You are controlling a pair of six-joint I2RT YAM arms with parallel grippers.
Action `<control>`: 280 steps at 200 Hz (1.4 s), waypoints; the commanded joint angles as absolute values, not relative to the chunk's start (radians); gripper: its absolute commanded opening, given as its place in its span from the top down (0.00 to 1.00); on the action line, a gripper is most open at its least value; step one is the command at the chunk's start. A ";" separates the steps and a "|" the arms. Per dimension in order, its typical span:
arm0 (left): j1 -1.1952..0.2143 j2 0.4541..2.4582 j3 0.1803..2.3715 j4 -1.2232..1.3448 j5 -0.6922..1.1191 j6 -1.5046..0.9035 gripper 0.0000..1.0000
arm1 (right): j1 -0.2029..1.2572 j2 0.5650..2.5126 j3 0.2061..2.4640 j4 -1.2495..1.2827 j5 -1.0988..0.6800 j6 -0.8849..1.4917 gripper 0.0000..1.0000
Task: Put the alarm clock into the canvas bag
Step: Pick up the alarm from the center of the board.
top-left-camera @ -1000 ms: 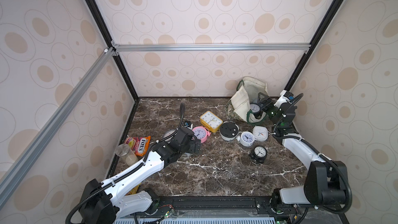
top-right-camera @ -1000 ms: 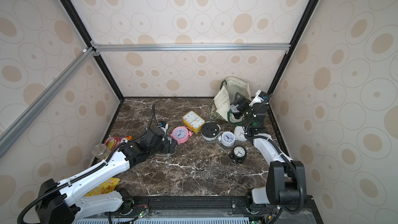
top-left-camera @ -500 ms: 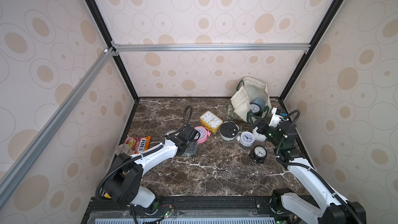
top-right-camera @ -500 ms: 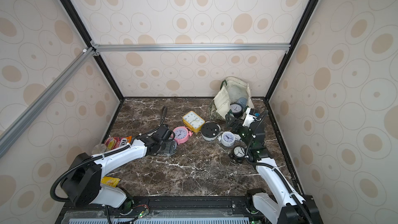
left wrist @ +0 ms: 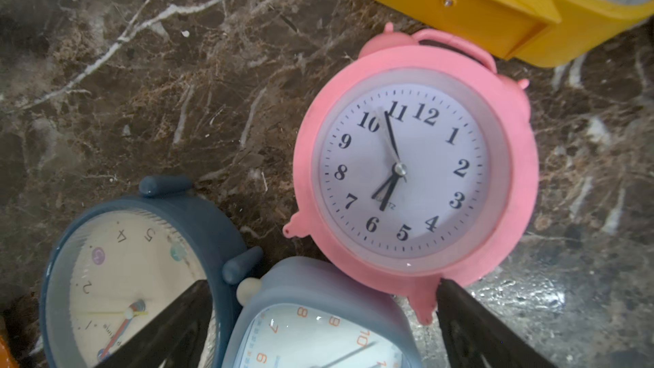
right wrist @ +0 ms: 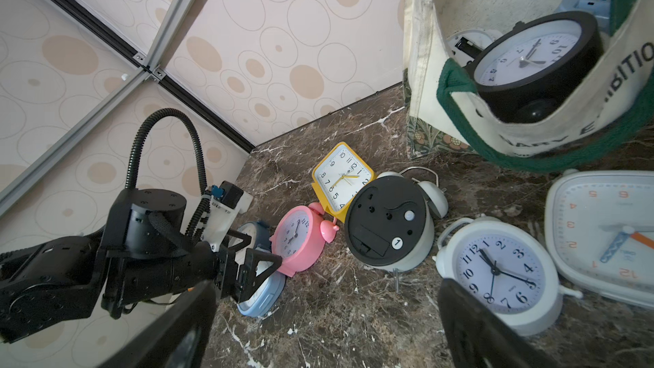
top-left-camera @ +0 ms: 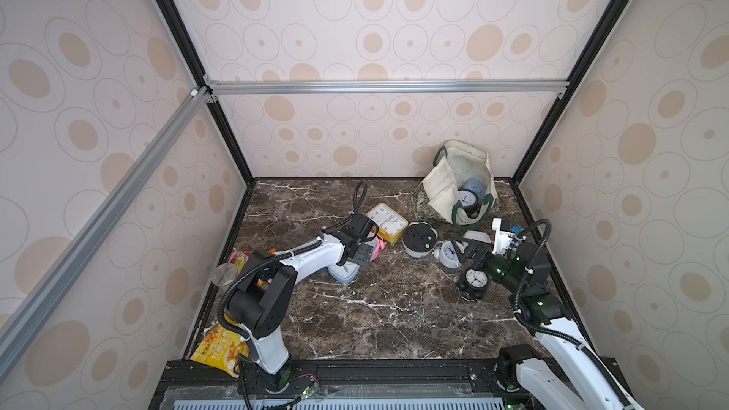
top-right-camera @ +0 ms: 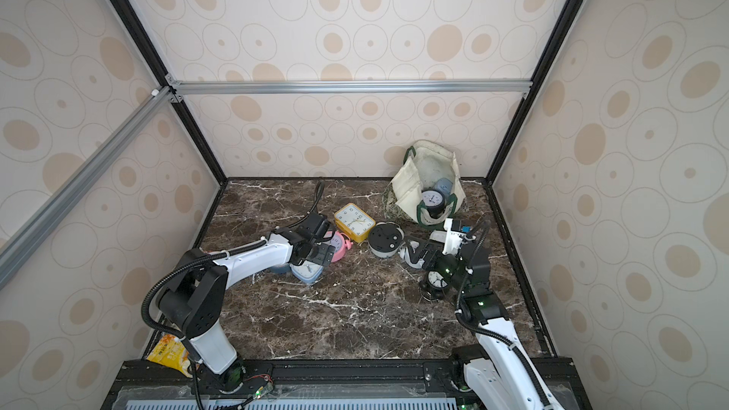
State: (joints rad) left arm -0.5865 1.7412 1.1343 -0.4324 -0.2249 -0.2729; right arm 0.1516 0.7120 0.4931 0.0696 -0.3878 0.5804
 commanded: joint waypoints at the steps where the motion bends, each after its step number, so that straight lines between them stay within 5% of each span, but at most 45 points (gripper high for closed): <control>1: -0.570 1.751 1.145 -0.474 -0.219 -0.227 0.02 | 0.158 0.693 0.486 0.028 -0.430 0.565 0.00; 62: -0.563 1.673 1.074 -0.458 -0.056 -0.190 0.02 | 0.158 0.737 0.476 0.060 -0.480 0.603 0.00; 280: -0.569 1.590 0.802 -0.425 -0.010 -0.333 0.02 | 0.158 0.864 0.439 0.164 -0.557 0.683 0.00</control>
